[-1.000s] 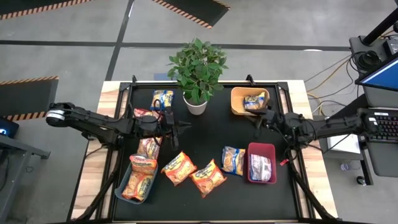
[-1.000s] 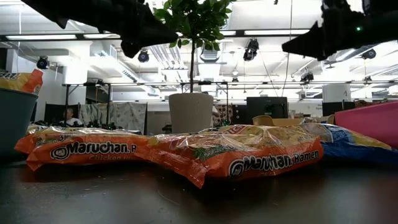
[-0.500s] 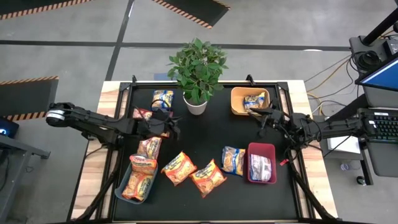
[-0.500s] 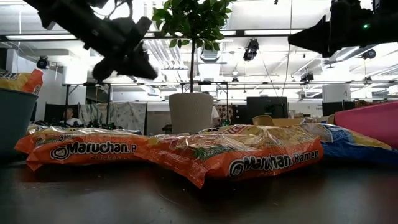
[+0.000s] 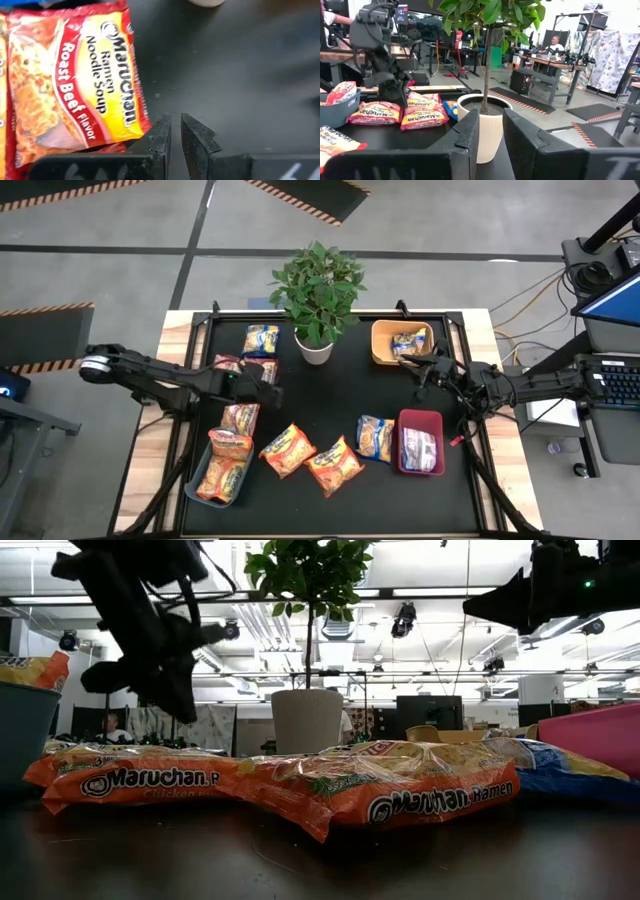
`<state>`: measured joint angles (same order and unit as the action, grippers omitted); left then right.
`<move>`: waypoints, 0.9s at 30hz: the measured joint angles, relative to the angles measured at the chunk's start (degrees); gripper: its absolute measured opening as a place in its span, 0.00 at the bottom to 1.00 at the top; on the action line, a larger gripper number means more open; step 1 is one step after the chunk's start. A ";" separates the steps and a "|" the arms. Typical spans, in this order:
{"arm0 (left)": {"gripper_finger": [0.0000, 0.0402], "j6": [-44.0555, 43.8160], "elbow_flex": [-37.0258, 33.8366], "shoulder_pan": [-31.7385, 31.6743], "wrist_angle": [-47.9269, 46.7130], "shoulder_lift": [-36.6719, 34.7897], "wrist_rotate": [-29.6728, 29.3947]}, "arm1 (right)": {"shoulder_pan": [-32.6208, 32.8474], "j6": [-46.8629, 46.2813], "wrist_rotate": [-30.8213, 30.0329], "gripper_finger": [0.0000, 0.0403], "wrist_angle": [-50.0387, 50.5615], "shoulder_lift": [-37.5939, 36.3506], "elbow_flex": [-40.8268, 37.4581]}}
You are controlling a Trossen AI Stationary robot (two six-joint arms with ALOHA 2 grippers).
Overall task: Sort Maruchan noodles
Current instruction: Move the red noodle pack to the center
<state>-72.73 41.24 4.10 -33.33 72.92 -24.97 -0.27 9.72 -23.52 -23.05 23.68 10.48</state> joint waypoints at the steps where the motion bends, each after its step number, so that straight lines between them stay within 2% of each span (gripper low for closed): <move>1: 0.06 0.00 0.21 -0.25 -0.36 1.02 -0.02 | 0.00 0.00 0.01 0.18 0.00 0.00 0.00; 11: 0.06 1.55 4.54 -1.51 -9.02 10.88 -1.16 | 0.00 -0.04 0.00 0.18 0.03 0.02 0.02; 27: 0.06 0.46 5.92 -2.56 -8.84 19.14 -7.18 | 0.00 0.33 -0.16 0.18 0.03 0.02 0.07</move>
<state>-72.27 47.16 1.54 -42.18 92.06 -32.15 -0.28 10.04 -23.69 -23.03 23.70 10.55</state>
